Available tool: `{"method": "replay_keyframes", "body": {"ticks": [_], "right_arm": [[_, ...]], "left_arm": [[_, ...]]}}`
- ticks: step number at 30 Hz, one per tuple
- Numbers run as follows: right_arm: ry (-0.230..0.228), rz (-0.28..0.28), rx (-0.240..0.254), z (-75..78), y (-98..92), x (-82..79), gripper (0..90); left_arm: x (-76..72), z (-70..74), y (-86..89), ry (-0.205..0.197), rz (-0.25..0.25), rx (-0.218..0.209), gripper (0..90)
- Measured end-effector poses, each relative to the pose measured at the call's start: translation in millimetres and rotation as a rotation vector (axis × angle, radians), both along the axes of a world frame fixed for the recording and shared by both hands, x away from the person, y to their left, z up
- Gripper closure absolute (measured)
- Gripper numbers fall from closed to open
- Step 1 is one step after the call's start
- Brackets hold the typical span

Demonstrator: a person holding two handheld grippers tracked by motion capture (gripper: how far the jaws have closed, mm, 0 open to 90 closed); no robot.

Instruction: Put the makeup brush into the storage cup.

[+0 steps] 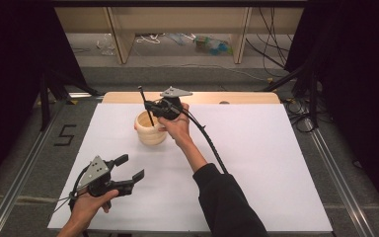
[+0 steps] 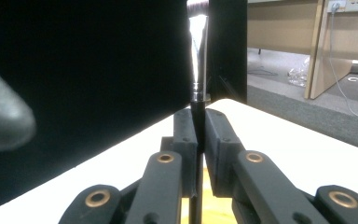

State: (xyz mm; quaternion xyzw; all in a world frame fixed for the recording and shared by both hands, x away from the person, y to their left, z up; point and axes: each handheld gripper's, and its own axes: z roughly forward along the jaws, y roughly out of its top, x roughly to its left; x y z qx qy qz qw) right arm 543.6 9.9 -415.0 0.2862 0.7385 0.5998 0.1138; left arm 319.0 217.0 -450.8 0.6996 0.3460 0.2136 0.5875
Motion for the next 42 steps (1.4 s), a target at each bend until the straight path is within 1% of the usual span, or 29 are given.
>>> {"method": "replay_keyframes", "body": {"ticks": [3,4,7,8,10,11,12,13,15,16,19,20,22,23,25,26,27,28,30,31,32,34,36,38,40,41,42], "right_arm": [[0.002,0.005,0.004,-1.2,0.8,-0.2,84.0],[0.0,0.002,-0.003,-2.0,1.0,-0.1,84.0],[0.003,0.008,-0.002,-4.4,2.7,-0.1,84.0],[-0.001,0.006,-0.011,-5.1,3.0,-0.2,84.0],[0.013,0.009,-0.011,-6.3,4.0,-0.5,84.0],[0.003,0.007,-0.017,-7.2,4.1,0.1,84.0],[0.007,-0.001,-0.024,-7.9,4.2,0.1,84.0],[0.017,0.007,-0.023,-8.4,4.1,-0.1,84.0],[0.015,0.006,-0.033,-10.2,4.0,0.4,84.0],[0.025,0.01,-0.046,-11.0,3.6,0.1,83.9],[0.019,0.003,-0.061,-12.2,3.3,0.4,82.9],[0.026,-0.01,-0.052,-12.1,3.3,0.2,79.5],[0.039,-0.023,-0.05,-11.0,2.2,0.2,76.7],[0.034,-0.025,-0.057,-9.8,1.5,0.1,74.5],[0.037,-0.035,-0.042,-7.4,0.4,-0.2,70.6],[0.034,-0.039,-0.038,-4.0,-2.1,-0.3,66.2],[0.034,-0.039,-0.038,-4.0,-2.1,-0.3,66.2],[0.039,-0.045,-0.036,-2.1,-3.0,-0.9,63.7],[0.033,-0.052,-0.046,2.6,-6.5,-2.2,59.3],[0.018,-0.056,-0.053,4.9,-8.3,-2.6,57.1],[0.013,-0.059,-0.057,7.2,-10.1,-3.4,54.7],[0.012,-0.065,-0.063,11.8,-15.3,-4.9,50.2],[0.019,-0.066,-0.062,15.8,-21.2,-6.7,48.3],[-0.009,-0.081,-0.078,20.5,-30.0,-8.4,45.1],[-0.004,-0.077,-0.085,22.5,-33.6,-9.6,44.4],[-0.017,-0.082,-0.104,25.8,-39.9,-12.3,43.2],[-0.017,-0.082,-0.104,25.8,-39.9,-12.3,43.2]], "left_arm": [[0.0,-0.1,0.1,0.0,0.001,0.002,18.6],[-0.1,0.0,0.1,0.0,0.0,0.002,18.6],[-0.1,-0.1,0.1,0.0,0.0,0.001,18.6],[0.0,0.0,0.2,0.0,0.0,0.001,18.6],[-0.1,-0.1,0.3,0.0,0.0,0.001,18.6],[-0.3,-0.1,0.4,0.0,0.0,0.002,18.6],[-0.3,0.0,0.5,0.0,0.0,0.002,18.6],[-0.3,0.0,0.5,0.0,0.0,0.002,18.6],[-0.3,0.0,0.7,0.0,0.0,0.003,18.6],[-0.4,0.0,0.7,0.0,0.001,0.003,18.6],[-0.4,-0.1,0.7,0.0,-0.001,0.002,18.6],[-0.3,-0.1,0.7,0.0,-0.001,0.001,18.6],[-0.4,-0.3,0.5,0.0,-0.002,0.003,18.6],[-0.4,-0.3,0.5,0.0,-0.001,0.003,18.6],[-0.2,-0.3,0.7,0.0,-0.001,0.003,18.6],[-0.1,-0.4,0.9,-0.001,0.0,0.003,18.6],[-0.1,-0.4,0.9,-0.001,0.0,0.003,18.6],[-0.3,-0.3,1.0,0.0,0.001,0.004,18.6],[-0.3,-0.3,0.8,-0.001,0.001,0.004,18.6],[-0.3,-0.4,0.8,0.0,0.001,0.006,18.6],[-0.3,-0.6,0.9,0.0,0.001,0.006,18.6],[-0.2,-0.7,0.9,0.0,0.002,0.006,18.6],[-0.3,-0.8,1.0,0.0,0.003,0.007,18.6],[-0.1,-1.2,0.8,0.002,0.003,0.001,18.5],[0.0,-1.4,0.9,0.0,0.002,0.002,18.5],[-0.1,-1.5,0.8,0.001,0.002,0.0,18.5],[-0.4,-1.2,1.2,0.001,0.006,0.008,18.5]]}}
